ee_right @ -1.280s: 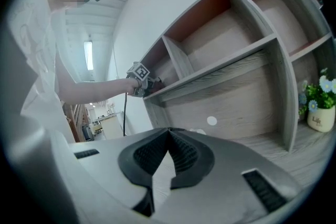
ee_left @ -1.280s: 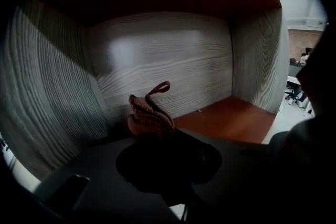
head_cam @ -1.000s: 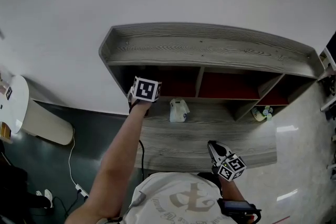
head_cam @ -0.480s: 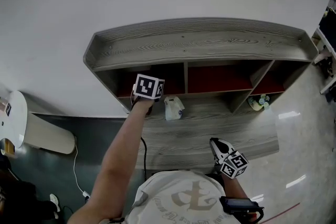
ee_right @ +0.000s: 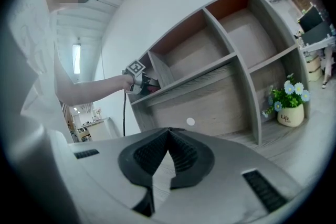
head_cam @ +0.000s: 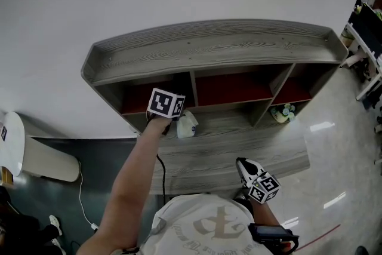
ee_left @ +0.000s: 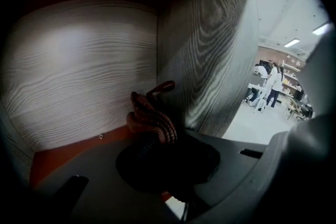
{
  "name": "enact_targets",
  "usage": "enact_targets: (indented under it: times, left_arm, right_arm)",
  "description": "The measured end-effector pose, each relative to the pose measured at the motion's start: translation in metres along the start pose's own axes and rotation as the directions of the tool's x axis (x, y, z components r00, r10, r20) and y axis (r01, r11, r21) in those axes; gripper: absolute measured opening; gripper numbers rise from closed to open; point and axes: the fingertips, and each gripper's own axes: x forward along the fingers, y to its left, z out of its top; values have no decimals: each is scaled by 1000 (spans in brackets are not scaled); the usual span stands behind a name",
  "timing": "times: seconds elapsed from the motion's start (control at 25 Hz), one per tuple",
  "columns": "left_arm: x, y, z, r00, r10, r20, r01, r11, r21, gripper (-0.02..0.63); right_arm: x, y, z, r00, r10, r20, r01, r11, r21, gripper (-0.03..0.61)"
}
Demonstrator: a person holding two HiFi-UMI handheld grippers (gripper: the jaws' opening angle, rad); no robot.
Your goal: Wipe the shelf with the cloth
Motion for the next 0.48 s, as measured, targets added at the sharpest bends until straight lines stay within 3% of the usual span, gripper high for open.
enact_targets:
  times: [0.24,0.48]
  left_arm:
    - [-13,-32,-8,997,-43,62,39,997,61,64]
    - [-34,-52,-24,980,-49,195,44,999,29,64]
  right_arm:
    - [-2,-4,7,1000,2,1,-2,1000,-9,5]
    - [1,-2,7,1000,9,-5,-10,1000,-13,5]
